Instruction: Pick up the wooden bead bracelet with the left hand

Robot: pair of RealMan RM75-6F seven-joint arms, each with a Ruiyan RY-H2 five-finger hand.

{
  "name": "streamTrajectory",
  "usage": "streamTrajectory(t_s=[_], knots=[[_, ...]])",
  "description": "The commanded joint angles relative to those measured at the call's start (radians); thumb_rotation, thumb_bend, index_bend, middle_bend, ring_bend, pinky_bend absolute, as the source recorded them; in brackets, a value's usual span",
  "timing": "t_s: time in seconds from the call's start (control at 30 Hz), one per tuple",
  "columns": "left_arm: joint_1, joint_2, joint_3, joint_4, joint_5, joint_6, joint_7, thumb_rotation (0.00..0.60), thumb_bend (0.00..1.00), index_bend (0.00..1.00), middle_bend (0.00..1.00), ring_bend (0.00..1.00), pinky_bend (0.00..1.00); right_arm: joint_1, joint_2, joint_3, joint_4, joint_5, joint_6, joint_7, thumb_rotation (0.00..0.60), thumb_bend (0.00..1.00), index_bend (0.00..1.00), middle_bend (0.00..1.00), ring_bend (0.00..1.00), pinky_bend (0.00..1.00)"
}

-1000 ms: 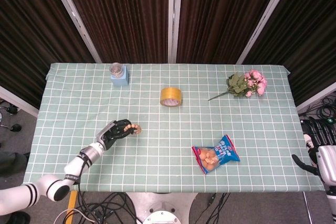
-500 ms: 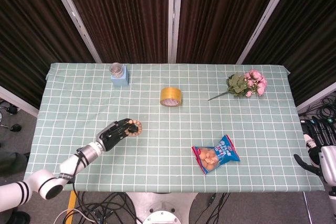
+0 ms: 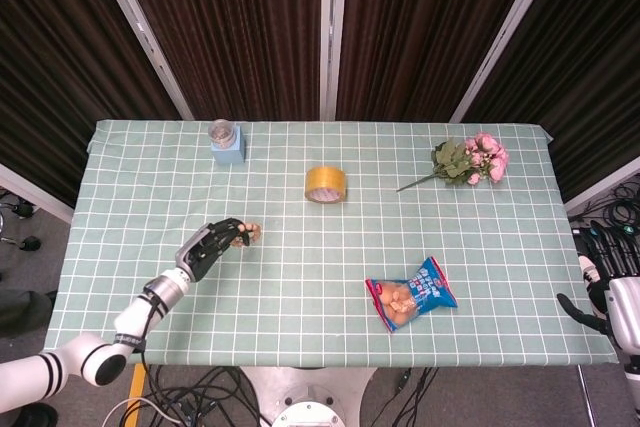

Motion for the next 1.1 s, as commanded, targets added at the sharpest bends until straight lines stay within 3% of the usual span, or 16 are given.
streamTrajectory(t_s=[0.03,0.1,0.63,0.87,1.1], knots=[[0.003,0.024,-0.032,-0.056,-0.081,-0.075,-0.087,0.557,0.37,0.50,0.58,0.18,0.04,0.000,0.001,0.000,-0.002,0.000,0.001,-0.002,0.600,0.10,0.00,0.00,0.00,0.00],[-0.003,0.041,-0.044,-0.064,-0.094,-0.111,-0.105,0.593,0.38,0.52,0.59,0.18,0.04,0.000,0.002,0.001,-0.004,-0.001,0.002,-0.003,0.600,0.10,0.00,0.00,0.00,0.00],[0.040,0.017,-0.087,-0.060,-0.156,-0.099,0.066,0.598,0.46,0.59,0.63,0.20,0.04,0.001,0.003,0.000,-0.014,-0.006,0.001,-0.018,0.600,0.10,0.00,0.00,0.00,0.00],[0.054,0.010,-0.096,-0.070,-0.134,-0.071,0.142,0.514,0.48,0.60,0.65,0.22,0.04,0.000,0.005,-0.001,-0.018,-0.009,0.006,-0.023,0.600,0.10,0.00,0.00,0.00,0.00],[0.067,0.012,-0.096,-0.095,-0.111,-0.052,0.197,0.504,0.48,0.62,0.66,0.22,0.04,-0.003,0.005,-0.003,-0.018,-0.012,0.010,-0.025,0.600,0.10,0.00,0.00,0.00,0.00]])
